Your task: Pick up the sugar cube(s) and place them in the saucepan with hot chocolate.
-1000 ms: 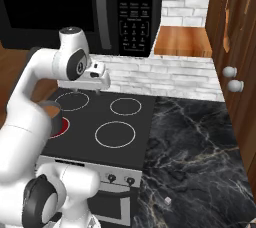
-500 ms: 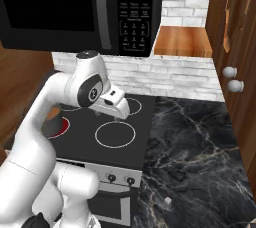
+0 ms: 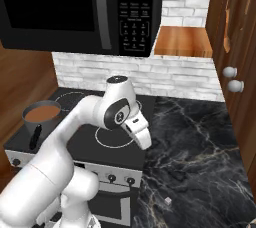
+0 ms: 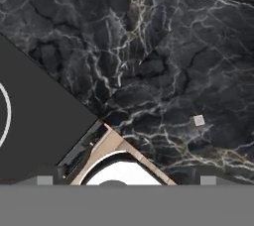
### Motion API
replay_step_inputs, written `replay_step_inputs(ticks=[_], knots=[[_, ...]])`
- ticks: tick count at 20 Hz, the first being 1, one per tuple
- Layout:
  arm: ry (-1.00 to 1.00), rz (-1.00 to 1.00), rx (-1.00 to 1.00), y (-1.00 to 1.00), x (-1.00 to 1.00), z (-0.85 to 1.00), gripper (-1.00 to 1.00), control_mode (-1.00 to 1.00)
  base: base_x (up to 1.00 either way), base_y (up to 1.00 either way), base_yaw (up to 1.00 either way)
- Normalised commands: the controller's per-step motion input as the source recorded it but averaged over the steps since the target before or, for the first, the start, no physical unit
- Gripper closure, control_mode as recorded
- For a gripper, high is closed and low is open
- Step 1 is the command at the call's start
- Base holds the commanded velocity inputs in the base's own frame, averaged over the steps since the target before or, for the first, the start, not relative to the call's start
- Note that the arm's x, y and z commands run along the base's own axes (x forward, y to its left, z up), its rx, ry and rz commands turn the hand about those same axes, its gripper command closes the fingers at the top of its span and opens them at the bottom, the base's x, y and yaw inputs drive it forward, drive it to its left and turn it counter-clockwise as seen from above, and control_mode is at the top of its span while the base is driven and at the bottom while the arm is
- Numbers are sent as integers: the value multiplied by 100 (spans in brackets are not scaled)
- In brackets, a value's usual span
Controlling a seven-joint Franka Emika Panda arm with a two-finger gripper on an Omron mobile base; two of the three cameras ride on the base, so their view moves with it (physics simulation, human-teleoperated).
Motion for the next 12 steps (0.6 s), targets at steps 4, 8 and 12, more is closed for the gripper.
replay_step_inputs(ticks=[4,8,12], knots=[[4,-46,17,-81,3,-14,-100,-100,0,0,0],[0,-26,31,-81,0,0,-100,-100,0,0,0],[9,-21,17,-80,0,-17,-100,-100,0,0,0]])
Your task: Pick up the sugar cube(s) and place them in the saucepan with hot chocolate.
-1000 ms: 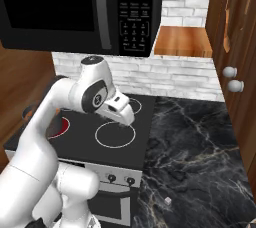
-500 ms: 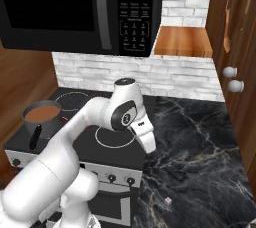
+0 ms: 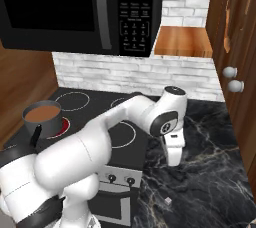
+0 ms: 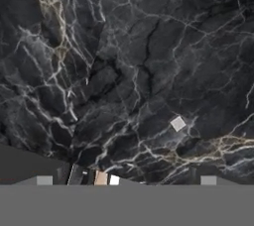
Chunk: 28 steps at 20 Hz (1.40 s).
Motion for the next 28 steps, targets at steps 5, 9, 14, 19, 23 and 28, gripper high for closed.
replay_step_inputs(ticks=[5,9,14,19,23,28], knots=[[8,-21,2,-32,-11,-30,-100,-100,0,0,0],[2,-17,1,-1,-32,-21,-100,-100,0,0,0],[-2,-14,1,0,-63,-37,-100,-100,0,0,0],[-3,-1,0,0,-60,-35,-100,-100,0,0,0],[0,0,0,1,-16,-26,-100,-100,0,0,0],[0,0,2,10,-16,-22,-100,-100,0,0,0]])
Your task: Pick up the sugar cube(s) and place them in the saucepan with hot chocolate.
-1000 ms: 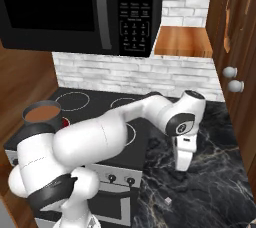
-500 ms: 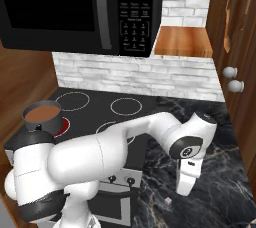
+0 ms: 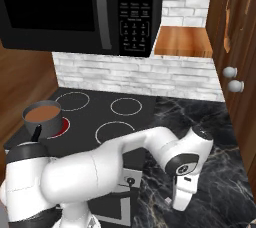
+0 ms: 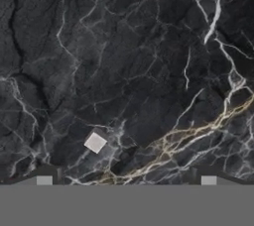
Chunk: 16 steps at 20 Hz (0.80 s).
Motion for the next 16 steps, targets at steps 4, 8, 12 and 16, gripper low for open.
replay_step_inputs(ticks=[4,8,12,16], knots=[[0,0,0,20,0,-25,-100,-100,0,0,0],[0,0,0,21,0,-35,-100,-100,0,0,0],[0,0,0,0,0,-37,-100,-100,0,0,0],[0,0,0,0,0,-24,-100,-100,0,0,0]])
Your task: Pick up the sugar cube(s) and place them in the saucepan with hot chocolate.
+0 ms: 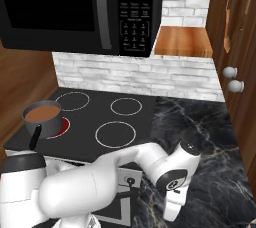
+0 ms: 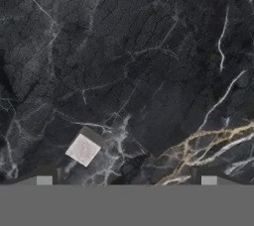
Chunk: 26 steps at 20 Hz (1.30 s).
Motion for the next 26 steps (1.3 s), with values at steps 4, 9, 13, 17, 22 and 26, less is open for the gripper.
replay_step_inputs(ticks=[4,9,13,17,22,26], knots=[[0,0,1,0,1,-14,-100,-100,0,0,0],[0,1,1,0,5,-16,-100,-100,0,0,0],[0,0,0,0,11,-13,-100,-100,0,0,0],[0,0,0,0,10,-8,-100,-100,0,0,0],[0,0,0,0,5,-7,-100,-100,0,0,0],[0,0,0,-1,0,-14,-100,-100,0,0,0]])
